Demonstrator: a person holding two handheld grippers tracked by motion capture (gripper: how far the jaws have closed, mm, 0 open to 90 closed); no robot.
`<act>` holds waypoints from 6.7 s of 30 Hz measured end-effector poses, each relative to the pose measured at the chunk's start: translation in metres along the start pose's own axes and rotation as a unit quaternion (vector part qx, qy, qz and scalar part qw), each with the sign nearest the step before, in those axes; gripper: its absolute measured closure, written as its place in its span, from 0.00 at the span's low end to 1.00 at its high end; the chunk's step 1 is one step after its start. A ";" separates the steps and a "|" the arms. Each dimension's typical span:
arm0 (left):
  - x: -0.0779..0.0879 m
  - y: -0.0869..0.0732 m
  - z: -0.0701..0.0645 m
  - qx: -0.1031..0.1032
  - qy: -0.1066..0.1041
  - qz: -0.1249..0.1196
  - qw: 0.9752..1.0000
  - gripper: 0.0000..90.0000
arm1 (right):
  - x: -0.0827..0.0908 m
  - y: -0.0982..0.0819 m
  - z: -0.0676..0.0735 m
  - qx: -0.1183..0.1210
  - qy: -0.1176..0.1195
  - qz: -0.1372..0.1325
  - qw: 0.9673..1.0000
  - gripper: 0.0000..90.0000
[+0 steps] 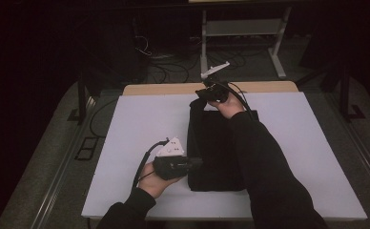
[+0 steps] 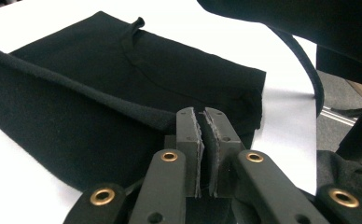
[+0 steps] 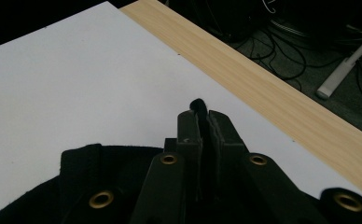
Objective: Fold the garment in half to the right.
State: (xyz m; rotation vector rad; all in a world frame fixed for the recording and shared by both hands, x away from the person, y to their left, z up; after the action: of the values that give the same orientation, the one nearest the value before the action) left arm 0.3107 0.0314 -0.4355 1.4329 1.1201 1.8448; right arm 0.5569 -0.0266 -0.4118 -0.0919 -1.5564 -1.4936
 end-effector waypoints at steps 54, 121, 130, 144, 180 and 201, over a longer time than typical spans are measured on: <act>-0.072 0.046 -0.027 -0.032 -0.063 -0.016 0.997 0.93 | 0.046 -0.030 -0.071 -0.033 -0.033 -0.010 0.999 0.92; -0.153 0.065 -0.058 -0.044 -0.112 0.022 0.992 0.92 | 0.060 -0.095 -0.158 -0.123 -0.040 -0.015 0.992 0.91; -0.160 0.062 -0.061 -0.048 -0.112 0.034 0.992 0.92 | 0.059 -0.107 -0.165 -0.148 -0.034 -0.014 0.988 0.89; -0.172 0.061 -0.066 -0.047 -0.111 0.047 0.992 0.92 | 0.075 -0.124 -0.180 -0.188 -0.038 0.002 0.982 0.62; -0.199 0.066 -0.079 -0.060 -0.129 0.080 0.987 0.83 | 0.166 -0.167 -0.180 -0.166 -0.030 -0.037 0.985 0.00; -0.175 0.087 -0.067 -0.056 -0.090 0.022 0.994 0.23 | 0.189 -0.187 -0.168 -0.159 -0.026 -0.049 0.986 0.00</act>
State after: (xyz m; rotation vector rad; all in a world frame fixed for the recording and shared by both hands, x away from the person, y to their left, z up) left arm 0.3026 -0.1744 -0.4547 1.5340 0.8905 1.7400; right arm 0.4290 -0.3097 -0.4599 -0.2443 -1.3666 -1.8219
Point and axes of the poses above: each handheld gripper's, and its own axes: x roughly backward along the jaws, y roughly out of its top, z roughly to its left, the point moved 10 cm from there along -x, roughly forward along the jaws, and after that the axes turned 14 degrees about -x, right-handed, at the moved point
